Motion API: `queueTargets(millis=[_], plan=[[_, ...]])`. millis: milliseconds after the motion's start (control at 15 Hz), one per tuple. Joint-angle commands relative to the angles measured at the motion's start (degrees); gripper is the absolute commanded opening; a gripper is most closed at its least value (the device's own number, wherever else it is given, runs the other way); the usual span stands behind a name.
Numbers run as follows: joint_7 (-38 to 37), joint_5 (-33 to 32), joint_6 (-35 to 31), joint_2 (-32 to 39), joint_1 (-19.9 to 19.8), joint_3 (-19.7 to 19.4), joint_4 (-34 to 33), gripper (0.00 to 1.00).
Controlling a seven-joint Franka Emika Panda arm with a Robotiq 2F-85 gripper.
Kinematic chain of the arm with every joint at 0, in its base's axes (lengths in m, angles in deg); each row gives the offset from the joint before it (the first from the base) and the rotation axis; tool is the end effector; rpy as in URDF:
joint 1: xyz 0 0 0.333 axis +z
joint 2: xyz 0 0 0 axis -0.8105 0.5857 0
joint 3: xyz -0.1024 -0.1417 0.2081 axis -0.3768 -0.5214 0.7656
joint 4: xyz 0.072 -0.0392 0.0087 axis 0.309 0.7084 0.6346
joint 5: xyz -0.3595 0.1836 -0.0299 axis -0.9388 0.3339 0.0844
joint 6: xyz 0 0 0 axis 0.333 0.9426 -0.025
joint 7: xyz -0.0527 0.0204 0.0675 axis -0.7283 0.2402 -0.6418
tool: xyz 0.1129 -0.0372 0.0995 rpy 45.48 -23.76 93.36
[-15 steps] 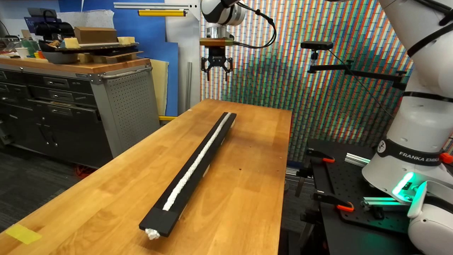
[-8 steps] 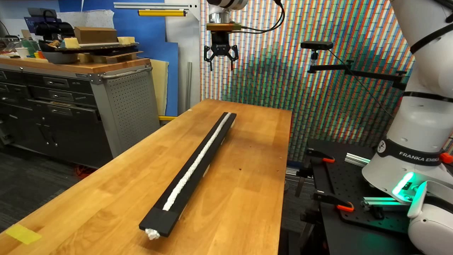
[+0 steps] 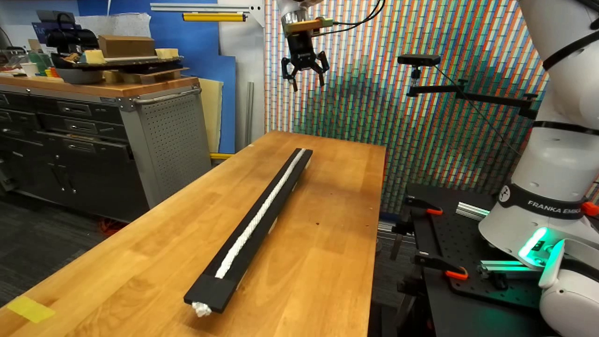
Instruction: Put the white rope on the wooden board
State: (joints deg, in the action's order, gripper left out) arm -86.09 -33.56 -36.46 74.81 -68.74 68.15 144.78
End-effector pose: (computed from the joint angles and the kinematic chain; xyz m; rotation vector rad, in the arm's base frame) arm 0.5986 -0.2540 0.3245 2.7173 -1.4480 -0.5906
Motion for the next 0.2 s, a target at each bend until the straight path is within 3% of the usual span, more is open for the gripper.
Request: queueTargets(millis=[0, 133], plan=[[0.1, -0.03, 0.03, 0.0, 0.0, 0.0, 0.0, 1.0], [0.19, -0.05, 0.06, 0.0, 0.0, 0.0, 0.0, 1.0]])
